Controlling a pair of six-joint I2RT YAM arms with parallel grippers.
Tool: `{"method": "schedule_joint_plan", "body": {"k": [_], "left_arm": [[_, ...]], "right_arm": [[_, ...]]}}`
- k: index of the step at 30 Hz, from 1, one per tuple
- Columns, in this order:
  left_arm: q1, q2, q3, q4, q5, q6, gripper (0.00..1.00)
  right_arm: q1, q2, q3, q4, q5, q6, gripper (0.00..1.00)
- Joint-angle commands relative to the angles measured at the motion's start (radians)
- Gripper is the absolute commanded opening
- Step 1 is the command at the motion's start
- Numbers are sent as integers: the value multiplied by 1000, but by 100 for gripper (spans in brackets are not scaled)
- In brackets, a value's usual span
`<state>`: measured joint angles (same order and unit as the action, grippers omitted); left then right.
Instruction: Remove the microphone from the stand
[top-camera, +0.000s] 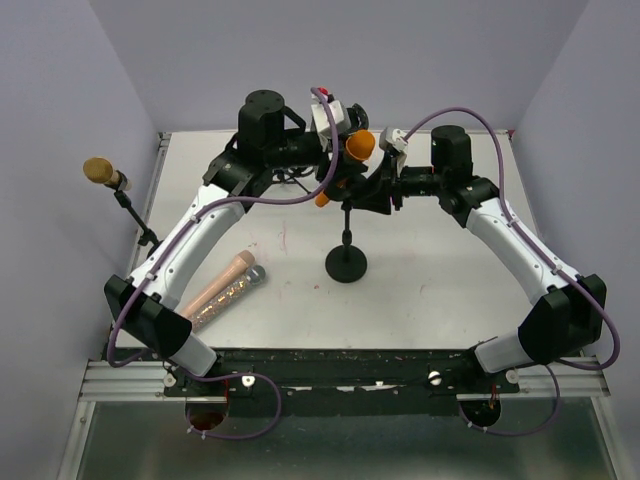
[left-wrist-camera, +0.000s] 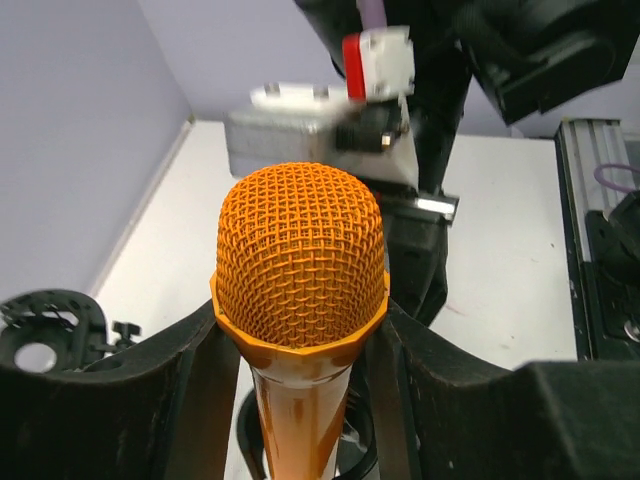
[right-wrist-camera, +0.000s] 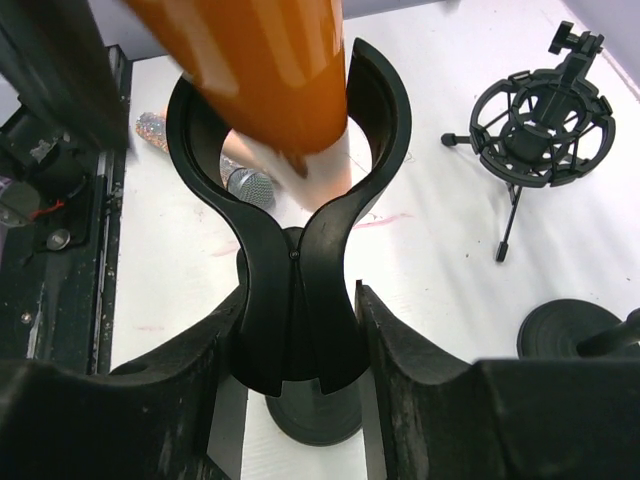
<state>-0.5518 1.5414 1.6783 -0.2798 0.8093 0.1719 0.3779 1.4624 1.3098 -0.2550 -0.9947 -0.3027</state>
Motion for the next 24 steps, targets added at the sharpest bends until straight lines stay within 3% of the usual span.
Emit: {"method": "schedule_joint_plan", "body": {"k": [1,8,9,10,11,13,19,24], "left_arm": [[7,-33,139,24,-32,8,0],[39,-46,340,-5,-81,-6,0],[44,-47,363,-18,-91,0,0],[49,-44,382,-45,-108,14,0],[52,-44,400,-79,-125,41,0],[53,-55,408,-171,-203,96,0],[85,-164,207,-356,-485,246,0],[118,-239,-92,-453,-751,315,0]], "right_arm": [[4,-16,-11,-3,18,11,0],[4,-11,-7,-6,19,7,2],[4,-14,-6,-6,22,5,18],[4,-17,-1,-9,30,2,44],[4,-22,9,-19,33,1,63],[4,-33,41,-58,41,-6,75],[4,-66,141,-188,80,-18,84],[3,-114,164,-220,142,16,87]]}}
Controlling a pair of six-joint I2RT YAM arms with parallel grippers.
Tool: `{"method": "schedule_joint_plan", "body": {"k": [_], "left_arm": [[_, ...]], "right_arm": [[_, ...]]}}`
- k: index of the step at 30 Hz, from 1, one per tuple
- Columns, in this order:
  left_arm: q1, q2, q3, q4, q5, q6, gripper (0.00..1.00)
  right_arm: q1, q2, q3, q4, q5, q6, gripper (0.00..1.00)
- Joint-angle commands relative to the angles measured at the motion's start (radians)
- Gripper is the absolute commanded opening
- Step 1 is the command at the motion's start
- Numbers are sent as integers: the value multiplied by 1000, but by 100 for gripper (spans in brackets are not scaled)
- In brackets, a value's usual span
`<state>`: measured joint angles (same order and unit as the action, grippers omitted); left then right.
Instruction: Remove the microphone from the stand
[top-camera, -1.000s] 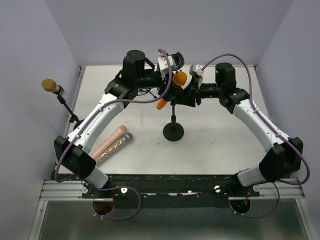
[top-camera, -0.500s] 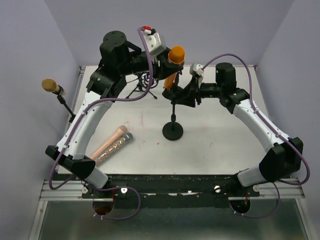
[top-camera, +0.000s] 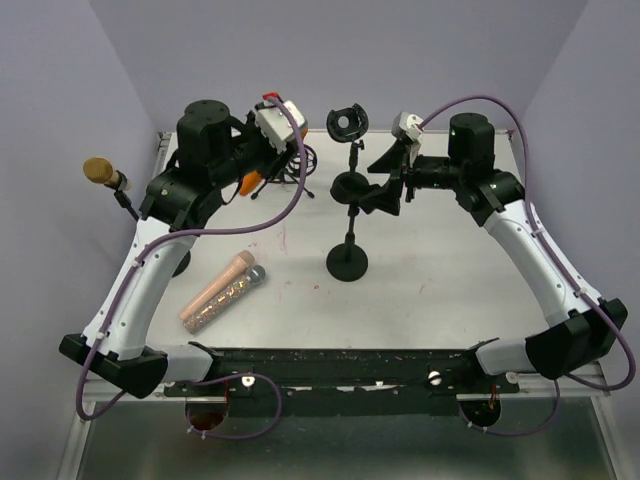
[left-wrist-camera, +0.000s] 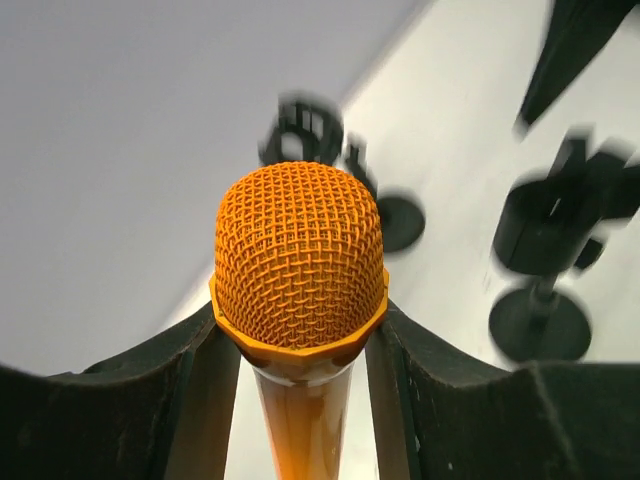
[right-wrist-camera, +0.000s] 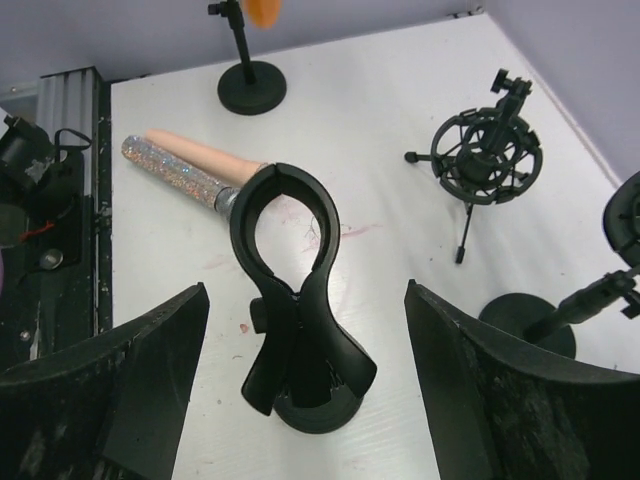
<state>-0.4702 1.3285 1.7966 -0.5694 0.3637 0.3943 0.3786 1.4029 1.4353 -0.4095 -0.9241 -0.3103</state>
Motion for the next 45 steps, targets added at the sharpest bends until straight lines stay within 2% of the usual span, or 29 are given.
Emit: {"method": "schedule_joint_plan", "body": {"k": [1,5,6,9,12,18,25,28,30,33,39,43,44,45], "left_arm": [[56,-19,-242,-206,-304,75,0],[123,61,-368,-310,-324,14,0],[142,78,-405,-281,-350,-12,0],[180,124,-528,-132,-561,-72,0],[228,184,-580,-57,-611,-46,0],[295,305,-609,-61,-571,-55,0],[320,377,-631,-76,-502,-68,0],[318,405,-628,-101,-468,-81,24],[320,420,-629,-113,-454,-89,34],[320,423,-631,-116,-448,-94,42],[320,396,-632,-124,-437,-95,50],[320,373,-620,-145,-408,-107,57],[320,371,-618,-152,-401,-112,57],[320,368,-617,-156,-393,-117,58]], "right_arm": [[2,-64,36,-71,82,37,87],[3,-108,-9,-60,100,71,87],[2,-114,-21,-54,111,76,87],[2,-120,-35,-46,117,88,87],[3,-119,-36,-51,117,100,87],[2,-127,-44,-49,142,94,88],[2,-107,-38,-49,130,79,88],[3,-91,-35,-46,114,71,88],[3,-79,-32,-43,100,74,88],[3,-64,-16,-45,82,71,88],[3,-32,20,-49,44,48,88],[5,-9,43,-52,11,27,94],[5,-4,48,-52,10,28,100],[5,4,56,-49,5,27,100]]}}
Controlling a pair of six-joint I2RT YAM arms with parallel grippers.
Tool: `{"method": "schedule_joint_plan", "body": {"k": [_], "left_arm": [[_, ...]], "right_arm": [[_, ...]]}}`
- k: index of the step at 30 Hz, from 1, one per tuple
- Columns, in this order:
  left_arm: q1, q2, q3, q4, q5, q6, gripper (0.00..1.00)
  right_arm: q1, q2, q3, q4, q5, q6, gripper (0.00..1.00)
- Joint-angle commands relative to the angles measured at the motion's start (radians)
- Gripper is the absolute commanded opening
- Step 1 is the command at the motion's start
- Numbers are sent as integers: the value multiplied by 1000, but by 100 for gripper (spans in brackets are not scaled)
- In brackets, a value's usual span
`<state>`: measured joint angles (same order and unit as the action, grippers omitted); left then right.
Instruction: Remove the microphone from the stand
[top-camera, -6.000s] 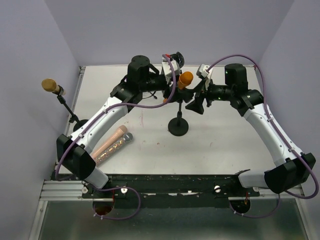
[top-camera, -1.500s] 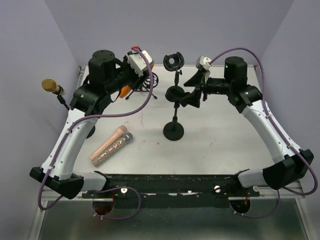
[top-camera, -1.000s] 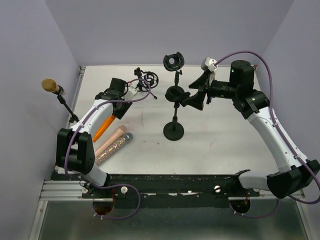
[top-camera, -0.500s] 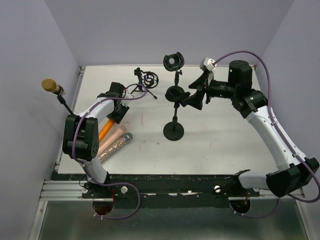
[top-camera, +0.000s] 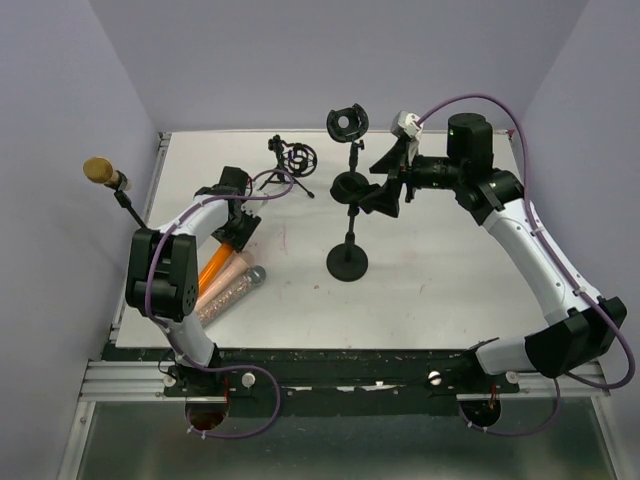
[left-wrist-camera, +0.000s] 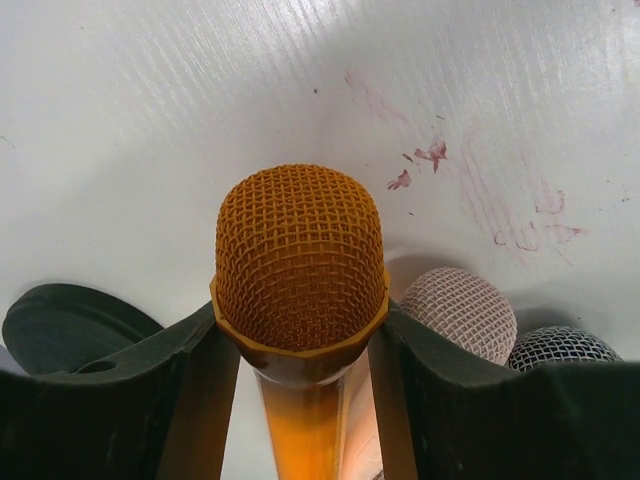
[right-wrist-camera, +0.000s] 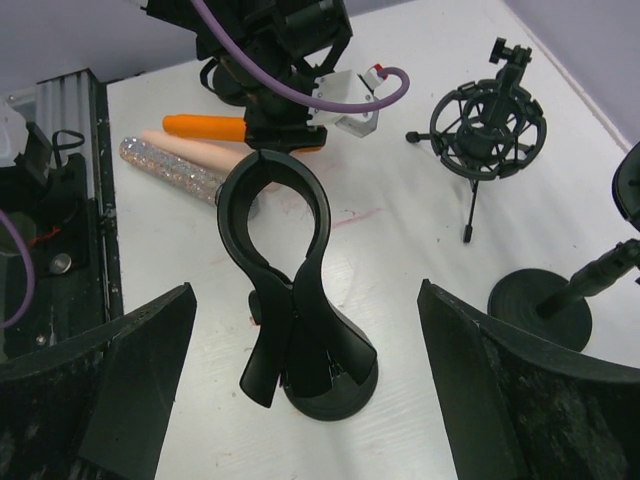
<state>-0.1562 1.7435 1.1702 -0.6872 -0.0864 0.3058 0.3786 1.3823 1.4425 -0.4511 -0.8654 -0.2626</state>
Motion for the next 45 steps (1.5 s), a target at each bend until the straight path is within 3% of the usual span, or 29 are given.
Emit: {"method": "schedule_joint_plan", "body": {"k": [1,11,15,20,27,30,34,37,42,45], "left_arm": [[6,-50,9,-41,60,-30,58],[4,-78,22,-74,68,-56,60],[-5,-157,35,-74,85,-71,60],[-35,-350,-15,52,354,-53,62],[-178,-665,-344,568,874,-48,61],[-293,-616,-405,760,857,-123,61],[-384,-449,-406,1030,828,-333,61],[-468,-372,-418,1201,671,-352,64],[-528,-277,-360,1249,623,-382,61],[-545,-240,-339,1232,568,-361,50]], "right_arm": [[8,32,53,-6,-57,-20,100],[51,63,58,-37,2,-44,91],[62,61,47,-47,34,-61,87],[65,63,18,26,121,34,82],[65,64,10,38,196,60,73],[63,61,-1,58,247,146,70],[62,57,-5,28,249,164,68],[59,61,-17,17,255,183,66],[57,67,-21,25,246,194,65],[54,72,-21,23,244,192,64]]}}
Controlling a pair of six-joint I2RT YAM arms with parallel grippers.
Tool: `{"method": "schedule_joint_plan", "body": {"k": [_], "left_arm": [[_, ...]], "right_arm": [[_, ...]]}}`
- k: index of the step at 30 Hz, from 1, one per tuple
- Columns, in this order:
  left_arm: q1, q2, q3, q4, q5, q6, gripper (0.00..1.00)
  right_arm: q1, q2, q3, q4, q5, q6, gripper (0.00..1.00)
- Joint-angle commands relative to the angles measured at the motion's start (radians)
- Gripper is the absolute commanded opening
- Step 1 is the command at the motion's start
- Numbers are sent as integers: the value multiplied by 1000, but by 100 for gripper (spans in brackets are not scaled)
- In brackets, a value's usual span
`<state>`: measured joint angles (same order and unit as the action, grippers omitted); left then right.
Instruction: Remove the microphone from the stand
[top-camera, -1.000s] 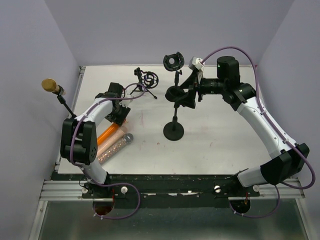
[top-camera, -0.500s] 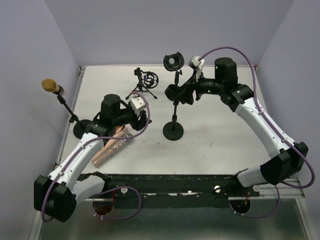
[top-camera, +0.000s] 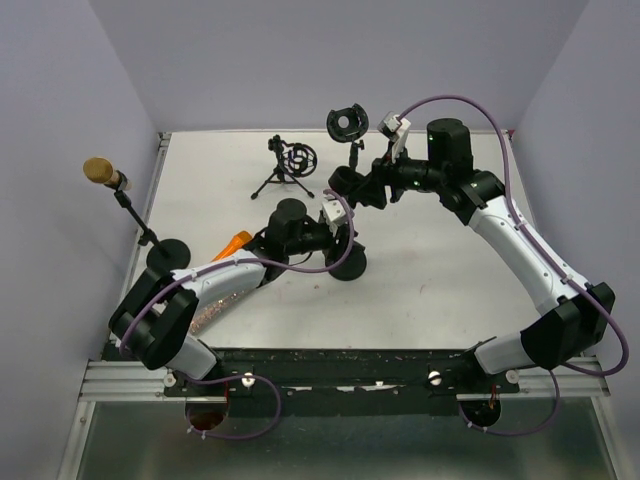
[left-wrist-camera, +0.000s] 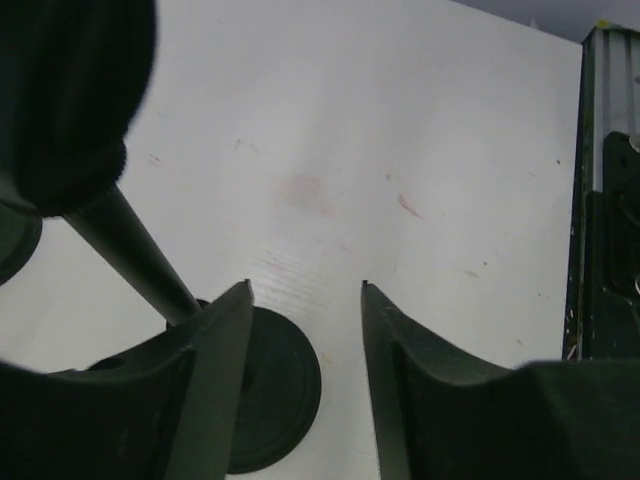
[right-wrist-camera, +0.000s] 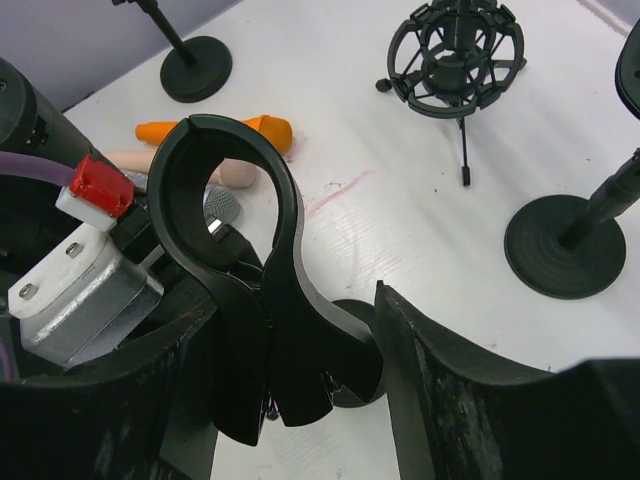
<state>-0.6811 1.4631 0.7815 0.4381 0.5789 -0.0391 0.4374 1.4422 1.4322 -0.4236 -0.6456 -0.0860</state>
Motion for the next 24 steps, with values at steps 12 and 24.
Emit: {"method": "schedule_joint_plan", "body": {"k": [12,24], "left_arm": [[18,-24,55,-76,-57,20,47],[83,54,68,-43,-122,-2,60]], "right_arm": [[-5,80,40,23,-31,58,65],[-3,84,34,34,-46,80,65]]}}
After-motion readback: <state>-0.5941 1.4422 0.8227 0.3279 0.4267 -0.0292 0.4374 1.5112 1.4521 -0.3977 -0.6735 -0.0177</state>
